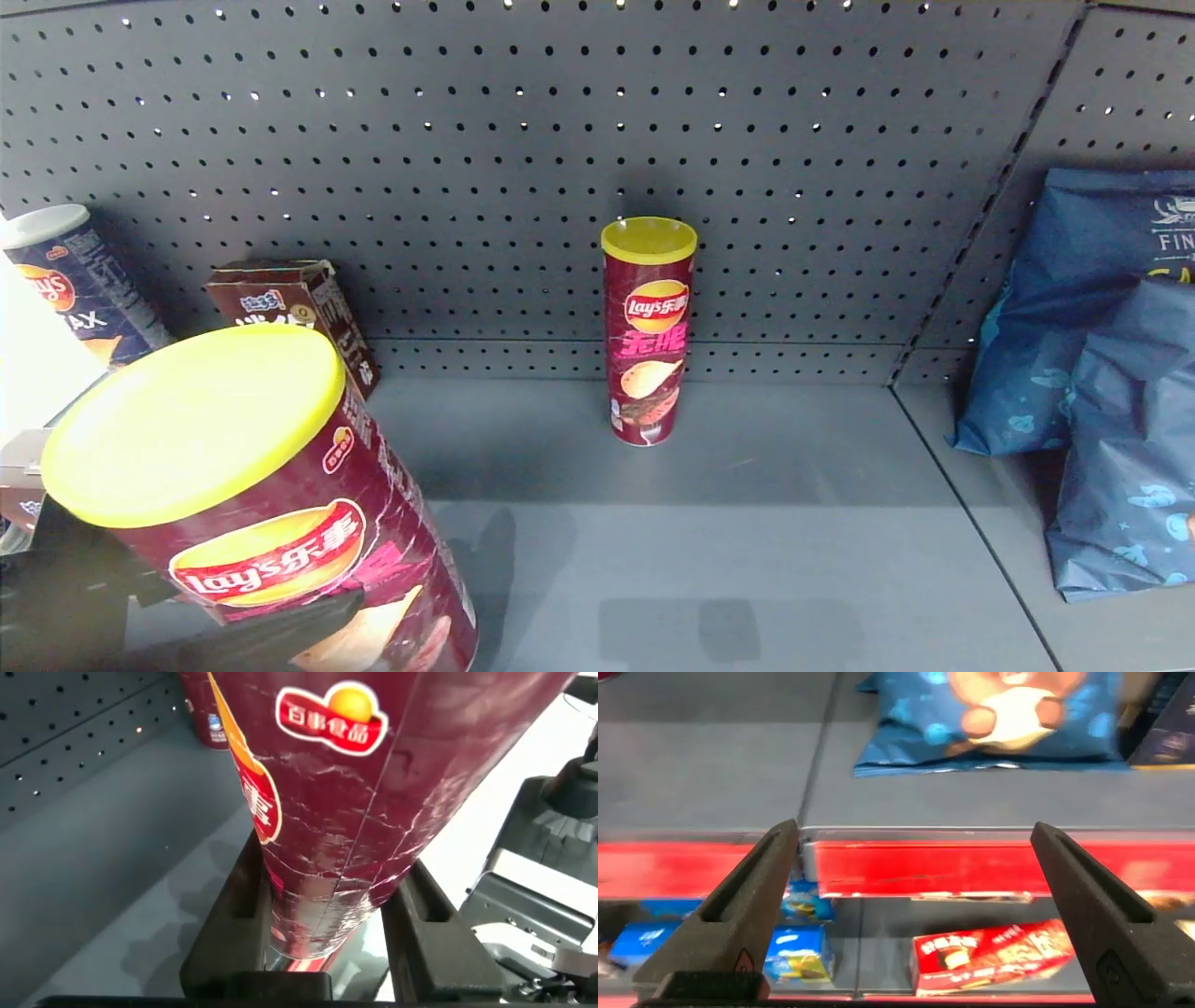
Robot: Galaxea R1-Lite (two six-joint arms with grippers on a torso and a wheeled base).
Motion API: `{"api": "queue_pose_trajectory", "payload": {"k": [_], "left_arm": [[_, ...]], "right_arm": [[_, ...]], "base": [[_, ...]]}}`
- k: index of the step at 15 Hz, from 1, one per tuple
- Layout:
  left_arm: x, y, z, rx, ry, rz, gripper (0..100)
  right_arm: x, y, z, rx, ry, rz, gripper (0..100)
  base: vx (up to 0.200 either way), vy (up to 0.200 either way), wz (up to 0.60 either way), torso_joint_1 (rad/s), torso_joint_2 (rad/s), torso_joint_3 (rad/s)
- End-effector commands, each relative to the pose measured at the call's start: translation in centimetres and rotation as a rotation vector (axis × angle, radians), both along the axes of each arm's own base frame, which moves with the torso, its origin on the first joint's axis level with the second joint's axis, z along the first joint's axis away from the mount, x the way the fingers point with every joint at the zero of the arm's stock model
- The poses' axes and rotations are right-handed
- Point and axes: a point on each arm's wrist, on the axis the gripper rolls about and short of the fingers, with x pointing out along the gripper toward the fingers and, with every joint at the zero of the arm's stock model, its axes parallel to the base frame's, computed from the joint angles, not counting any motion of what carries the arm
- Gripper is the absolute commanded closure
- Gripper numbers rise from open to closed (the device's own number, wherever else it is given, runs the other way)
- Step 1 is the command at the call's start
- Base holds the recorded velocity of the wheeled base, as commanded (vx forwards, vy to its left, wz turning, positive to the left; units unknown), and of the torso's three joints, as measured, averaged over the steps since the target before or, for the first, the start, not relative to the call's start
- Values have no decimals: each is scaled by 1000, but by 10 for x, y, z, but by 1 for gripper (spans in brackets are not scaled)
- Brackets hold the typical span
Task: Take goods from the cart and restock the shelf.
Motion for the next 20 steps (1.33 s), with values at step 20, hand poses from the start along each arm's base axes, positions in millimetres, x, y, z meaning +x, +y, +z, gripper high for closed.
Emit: {"api": "queue_pose_trajectory", "payload": {"k": [20], "left_arm": [[7,-2,1,29,-12,95,100]], "right_arm": [[147,73,180,-99,249,746,0]], "base": [[0,0,0,0,0,0]]}}
